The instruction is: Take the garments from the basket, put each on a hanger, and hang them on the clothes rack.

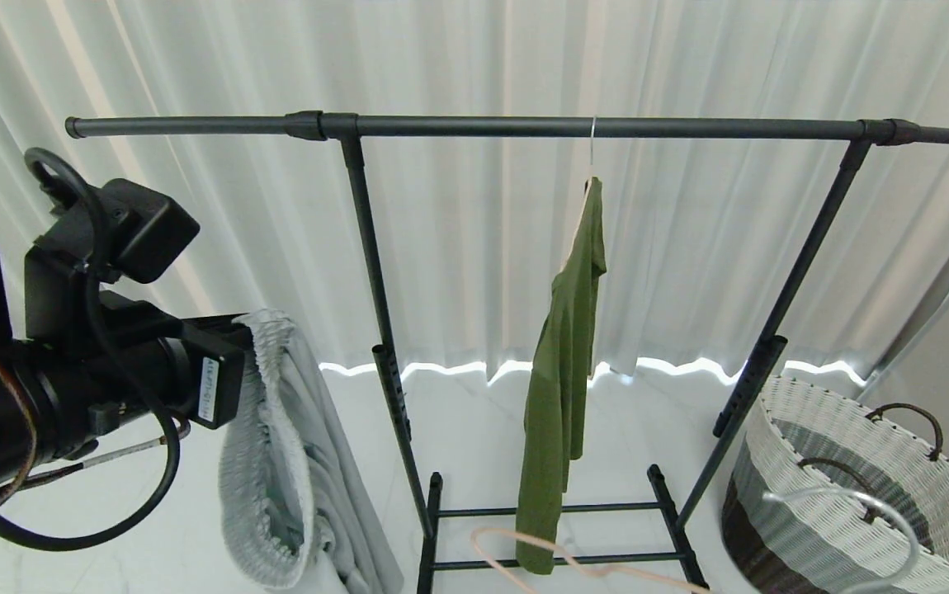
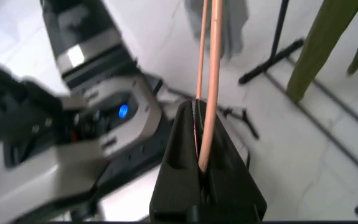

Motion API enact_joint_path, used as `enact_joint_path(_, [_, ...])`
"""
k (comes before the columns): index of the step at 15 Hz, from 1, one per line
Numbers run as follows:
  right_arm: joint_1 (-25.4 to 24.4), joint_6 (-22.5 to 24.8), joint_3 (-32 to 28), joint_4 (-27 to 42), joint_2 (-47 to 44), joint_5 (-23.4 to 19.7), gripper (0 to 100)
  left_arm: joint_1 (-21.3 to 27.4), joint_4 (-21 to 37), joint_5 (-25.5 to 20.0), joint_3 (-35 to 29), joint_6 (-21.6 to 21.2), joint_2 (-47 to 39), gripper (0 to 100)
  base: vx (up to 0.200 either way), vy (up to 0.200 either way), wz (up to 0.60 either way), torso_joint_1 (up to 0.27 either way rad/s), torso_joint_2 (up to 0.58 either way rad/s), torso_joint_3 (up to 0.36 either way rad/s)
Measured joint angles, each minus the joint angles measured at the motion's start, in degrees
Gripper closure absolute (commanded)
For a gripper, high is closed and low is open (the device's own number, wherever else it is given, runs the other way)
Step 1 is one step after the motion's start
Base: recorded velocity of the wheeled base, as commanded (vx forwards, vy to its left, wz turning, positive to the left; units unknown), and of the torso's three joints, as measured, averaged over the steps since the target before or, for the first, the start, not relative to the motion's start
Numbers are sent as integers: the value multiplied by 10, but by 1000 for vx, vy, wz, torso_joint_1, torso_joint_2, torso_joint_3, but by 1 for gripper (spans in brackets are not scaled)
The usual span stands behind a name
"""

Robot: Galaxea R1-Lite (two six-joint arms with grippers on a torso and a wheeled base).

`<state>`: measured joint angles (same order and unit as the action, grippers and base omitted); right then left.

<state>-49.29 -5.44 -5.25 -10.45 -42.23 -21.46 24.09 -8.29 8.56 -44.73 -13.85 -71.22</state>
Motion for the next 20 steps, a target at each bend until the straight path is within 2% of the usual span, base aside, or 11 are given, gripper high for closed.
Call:
enact_joint_path(2, [-5,0,-8,58,30,1,100,58,1,48,3,1,-4,100,0,0,0,0,0,0])
enact_joint_path(4, [-13,1,-12,60,39,-1,100,114,1,77,-7,6,-25,100,0,0,0,0,0,0])
enact_joint_path(6, [-23,0,-22,52,32,-1,100,148,1,82,-26,33,-63,100,0,0,0,0,0,0])
enact_joint_path(9, [-39,-4,-42,27,2,-1,100,169,6,89,-94,102,-137,100,0,0,0,0,0,0])
enact_joint_path(10, [-41,-11,-45,9,-13,-1,100,172,33,92,-119,114,-157,100,0,0,0,0,0,0])
enact_joint_path(11, [-41,-28,-48,-20,-31,-1,100,174,63,93,-133,119,-171,100,0,0,0,0,0,0])
enact_joint_path(13, [-42,-55,-49,-69,-67,0,100,176,85,96,-146,123,-184,100,0,0,0,0,0,0])
enact_joint_path(17, [-41,-67,-65,-113,-134,3,100,181,89,97,-161,123,-194,100,0,0,0,0,0,0])
enact_joint_path(20, [-40,-68,-85,-184,-196,4,100,182,95,98,-164,123,-196,100,0,0,0,0,0,0])
